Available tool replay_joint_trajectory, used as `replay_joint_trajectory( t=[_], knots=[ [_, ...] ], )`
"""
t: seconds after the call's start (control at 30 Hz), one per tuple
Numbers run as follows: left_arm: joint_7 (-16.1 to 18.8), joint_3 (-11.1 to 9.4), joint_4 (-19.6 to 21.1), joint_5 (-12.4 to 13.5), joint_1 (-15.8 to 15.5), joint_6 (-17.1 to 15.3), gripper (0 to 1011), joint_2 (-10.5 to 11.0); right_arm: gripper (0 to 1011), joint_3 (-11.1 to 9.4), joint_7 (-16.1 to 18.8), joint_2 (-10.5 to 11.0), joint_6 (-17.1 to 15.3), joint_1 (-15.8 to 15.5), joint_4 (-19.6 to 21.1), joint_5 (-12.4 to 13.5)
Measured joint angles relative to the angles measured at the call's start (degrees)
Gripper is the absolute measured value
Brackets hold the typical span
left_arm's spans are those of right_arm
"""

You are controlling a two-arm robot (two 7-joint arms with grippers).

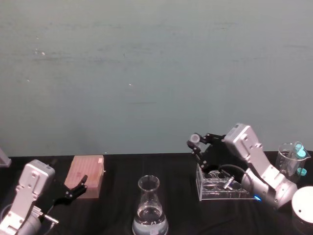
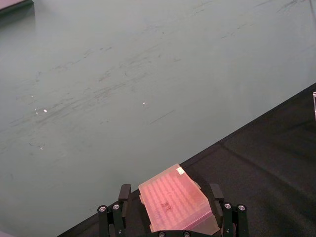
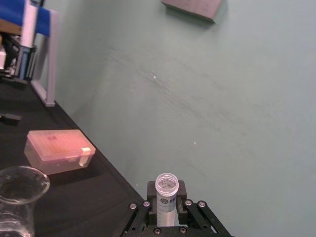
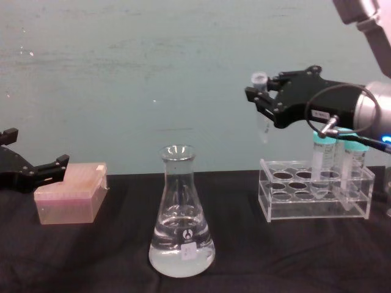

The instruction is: Pour the liquid from the test tube into the beaker using one hand.

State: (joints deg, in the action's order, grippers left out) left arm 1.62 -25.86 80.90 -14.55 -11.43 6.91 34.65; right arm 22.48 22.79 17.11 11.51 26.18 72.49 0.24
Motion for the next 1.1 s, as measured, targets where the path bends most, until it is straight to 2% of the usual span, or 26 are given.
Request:
replay_joint_trajectory(
  t=[0.2,0.4,0.63,0.97,1.1],
  knots=[
    [0.00,0.00,0.00,0.00,0.00,0.00,1000,0.00,224,2.51,0.02,0.29,1.85,1.36,0.22,-3.68],
    [0.00,0.00,0.00,0.00,0.00,0.00,1000,0.00,224,5.62,-0.03,0.70,4.24,2.67,-0.24,-8.48],
    [0.00,0.00,0.00,0.00,0.00,0.00,1000,0.00,224,7.95,-0.82,0.95,6.32,3.73,-1.01,-12.56],
    [0.00,0.00,0.00,0.00,0.00,0.00,1000,0.00,224,11.36,-5.80,1.51,10.24,5.13,-2.08,-22.17],
    [0.00,0.00,0.00,0.00,0.00,0.00,1000,0.00,224,12.24,-7.09,1.79,10.93,5.26,-2.11,-24.72]
  ],
)
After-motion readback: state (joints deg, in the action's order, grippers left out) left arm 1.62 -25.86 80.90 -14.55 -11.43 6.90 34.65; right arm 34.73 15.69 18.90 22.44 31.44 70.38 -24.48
